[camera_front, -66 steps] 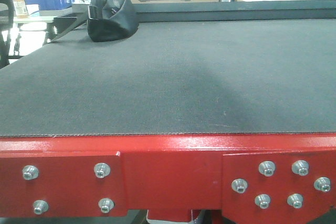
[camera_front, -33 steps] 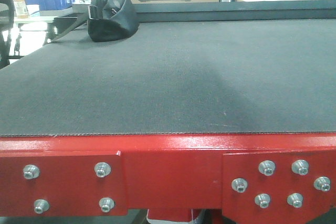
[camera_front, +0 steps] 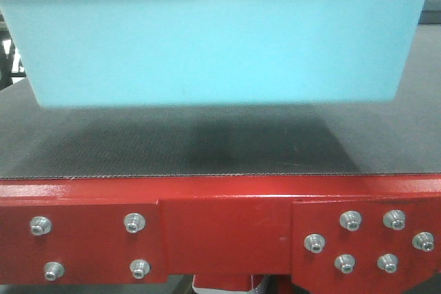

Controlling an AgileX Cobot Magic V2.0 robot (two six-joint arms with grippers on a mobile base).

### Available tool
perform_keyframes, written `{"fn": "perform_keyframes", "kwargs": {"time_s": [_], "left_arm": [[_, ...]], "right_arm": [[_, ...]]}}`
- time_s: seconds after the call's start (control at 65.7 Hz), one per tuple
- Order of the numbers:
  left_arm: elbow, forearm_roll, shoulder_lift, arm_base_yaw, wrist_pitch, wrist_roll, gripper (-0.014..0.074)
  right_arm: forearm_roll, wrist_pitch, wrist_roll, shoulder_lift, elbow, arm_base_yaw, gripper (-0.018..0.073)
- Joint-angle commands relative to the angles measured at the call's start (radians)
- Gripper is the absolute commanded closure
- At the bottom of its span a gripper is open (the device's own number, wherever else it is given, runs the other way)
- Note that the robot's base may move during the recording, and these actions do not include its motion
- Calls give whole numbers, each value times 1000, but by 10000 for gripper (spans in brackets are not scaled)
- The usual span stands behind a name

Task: Fetch blue bin and place on conveyor start
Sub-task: 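Lower the teal bin onto the dark conveyor belt with both grippers, then open both grippers and lift them off the bin rims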

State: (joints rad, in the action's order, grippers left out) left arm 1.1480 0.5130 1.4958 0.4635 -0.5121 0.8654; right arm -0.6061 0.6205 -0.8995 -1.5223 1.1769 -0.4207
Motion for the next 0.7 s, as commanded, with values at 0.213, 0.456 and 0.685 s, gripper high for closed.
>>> {"fn": "perform_keyframes", "kwargs": {"time_s": [0.213,0.456,0.685], "left_arm": [[1,-10,98,-34,193,11,707],[1,52,129,-34,208,11,500],[21,50,129,-53,115,11,115]], "right_arm": [[10,-239,0,-121,8,18,724],[11,-237,0,-147,8,20,314],[11,-181,0,-128,10,42,273]]}}
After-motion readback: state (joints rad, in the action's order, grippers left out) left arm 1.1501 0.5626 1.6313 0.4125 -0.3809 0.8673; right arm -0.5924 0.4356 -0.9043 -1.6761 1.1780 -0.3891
